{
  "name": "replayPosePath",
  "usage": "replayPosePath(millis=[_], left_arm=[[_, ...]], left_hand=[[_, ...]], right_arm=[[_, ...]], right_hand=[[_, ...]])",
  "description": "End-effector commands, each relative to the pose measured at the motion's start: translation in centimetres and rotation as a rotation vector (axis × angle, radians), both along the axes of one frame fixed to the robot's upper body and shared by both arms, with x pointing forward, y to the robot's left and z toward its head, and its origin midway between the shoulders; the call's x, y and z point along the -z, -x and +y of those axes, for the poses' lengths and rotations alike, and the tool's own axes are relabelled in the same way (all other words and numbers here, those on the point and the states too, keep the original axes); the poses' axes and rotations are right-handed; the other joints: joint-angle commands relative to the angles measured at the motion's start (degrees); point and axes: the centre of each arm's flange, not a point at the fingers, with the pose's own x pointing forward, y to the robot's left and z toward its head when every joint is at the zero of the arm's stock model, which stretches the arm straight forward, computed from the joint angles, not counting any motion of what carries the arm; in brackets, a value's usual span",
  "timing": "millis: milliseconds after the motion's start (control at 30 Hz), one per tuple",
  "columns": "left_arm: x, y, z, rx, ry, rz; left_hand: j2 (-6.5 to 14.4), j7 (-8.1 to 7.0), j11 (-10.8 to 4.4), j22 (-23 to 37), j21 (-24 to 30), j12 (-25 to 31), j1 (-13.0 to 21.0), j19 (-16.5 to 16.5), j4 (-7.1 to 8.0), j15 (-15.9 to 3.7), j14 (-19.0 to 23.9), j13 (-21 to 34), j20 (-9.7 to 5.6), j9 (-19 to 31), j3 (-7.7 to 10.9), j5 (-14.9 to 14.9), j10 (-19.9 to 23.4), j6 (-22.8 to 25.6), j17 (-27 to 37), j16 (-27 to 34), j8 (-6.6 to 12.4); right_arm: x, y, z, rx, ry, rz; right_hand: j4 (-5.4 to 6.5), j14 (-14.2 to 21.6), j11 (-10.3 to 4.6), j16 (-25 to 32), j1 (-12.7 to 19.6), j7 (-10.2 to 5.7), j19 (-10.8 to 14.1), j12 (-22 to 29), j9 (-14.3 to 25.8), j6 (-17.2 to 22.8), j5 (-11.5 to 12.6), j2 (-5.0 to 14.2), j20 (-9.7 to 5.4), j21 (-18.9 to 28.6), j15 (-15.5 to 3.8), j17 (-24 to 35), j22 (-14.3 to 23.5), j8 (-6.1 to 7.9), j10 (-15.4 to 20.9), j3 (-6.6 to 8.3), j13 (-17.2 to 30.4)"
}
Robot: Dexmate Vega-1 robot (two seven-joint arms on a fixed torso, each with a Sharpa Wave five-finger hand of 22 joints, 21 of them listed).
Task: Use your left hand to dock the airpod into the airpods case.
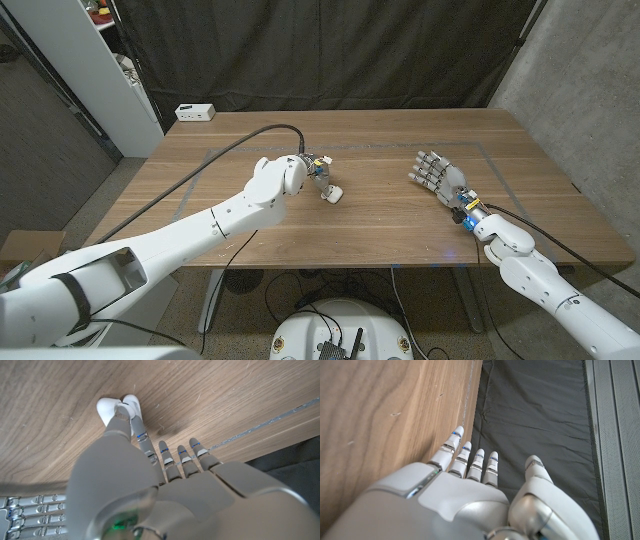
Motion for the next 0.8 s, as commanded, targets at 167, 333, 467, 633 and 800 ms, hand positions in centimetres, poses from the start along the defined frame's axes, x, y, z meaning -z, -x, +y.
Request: replayPosePath(millis=[167,333,467,633,800], left_arm=[[0.3,0.0,0.0,0.008,0.002,0.018],[0.2,0.3,0.2,0.007,0.008,0.006],[0.0,0.6,0.3,0.011,0.012,-0.003],[-0.2,1.2,0.4,0.022,0.028,-0.025],[-0.2,1.4,0.5,0.018,0.033,-0.031]], left_hand=[[-1.2,0.02,-0.42,0.3,0.2,0.1,-2.0,-0.1,0.59,-5.16,0.2,0.2,-0.32,-0.4,-1.36,0.2,0.1,-0.7,0.1,0.0,-0.24],[-1.7,0.10,-0.46,0.3,0.2,0.1,-3.4,-0.1,1.12,-5.13,0.3,0.2,-0.34,-0.8,-2.25,0.4,0.2,-2.5,0.1,0.0,-1.18],[-2.2,0.24,-0.44,0.3,0.2,0.1,-4.6,-0.1,1.55,-5.06,0.3,0.2,-0.45,-1.1,-2.98,0.6,0.2,-3.3,0.1,0.0,-1.79],[-2.4,0.49,-0.38,0.3,0.3,0.1,-5.9,0.1,2.04,-4.98,0.5,0.3,-0.32,-1.5,-3.63,0.7,0.4,-3.8,0.1,0.0,-2.26],[-2.3,-0.01,-0.32,0.3,0.3,0.2,-6.4,0.3,2.22,-5.08,1.1,0.3,-0.24,-1.8,-3.90,0.9,0.7,-5.0,0.1,0.2,-3.00]], right_arm=[[0.1,0.0,0.1,-0.010,0.005,-0.001],[0.2,0.0,0.2,-0.014,0.002,0.004],[0.2,0.1,0.1,-0.015,0.001,0.005],[0.3,0.2,0.1,-0.020,0.002,0.002],[0.3,0.2,0.2,-0.027,0.003,0.000]], right_hand=[[0.08,0.4,0.42,-0.1,-0.2,-0.57,-0.3,-0.1,0.1,0.4,0.5,0.45,0.12,0.4,-4.44,0.1,0.3,0.14,0.2,0.70,0.1],[0.06,0.4,0.27,-0.1,-0.1,-0.65,-0.3,-0.1,0.1,0.5,0.5,0.68,0.09,0.4,-4.56,0.1,0.3,0.15,0.2,0.93,0.1],[0.05,0.4,0.20,-0.1,-0.1,-0.74,-0.3,-0.1,0.1,0.6,0.5,0.77,0.11,0.4,-4.62,0.1,0.3,0.17,0.2,1.05,0.1],[0.14,0.4,0.16,-0.1,0.0,-0.82,-0.4,-0.1,0.1,0.7,0.5,1.15,0.04,0.4,-4.72,0.1,0.3,0.20,0.2,1.32,0.1],[0.15,0.4,0.33,0.0,0.0,-0.81,-0.4,-0.1,0.1,0.7,0.5,1.19,0.04,0.4,-4.69,0.1,0.3,0.18,0.3,1.50,0.1]])
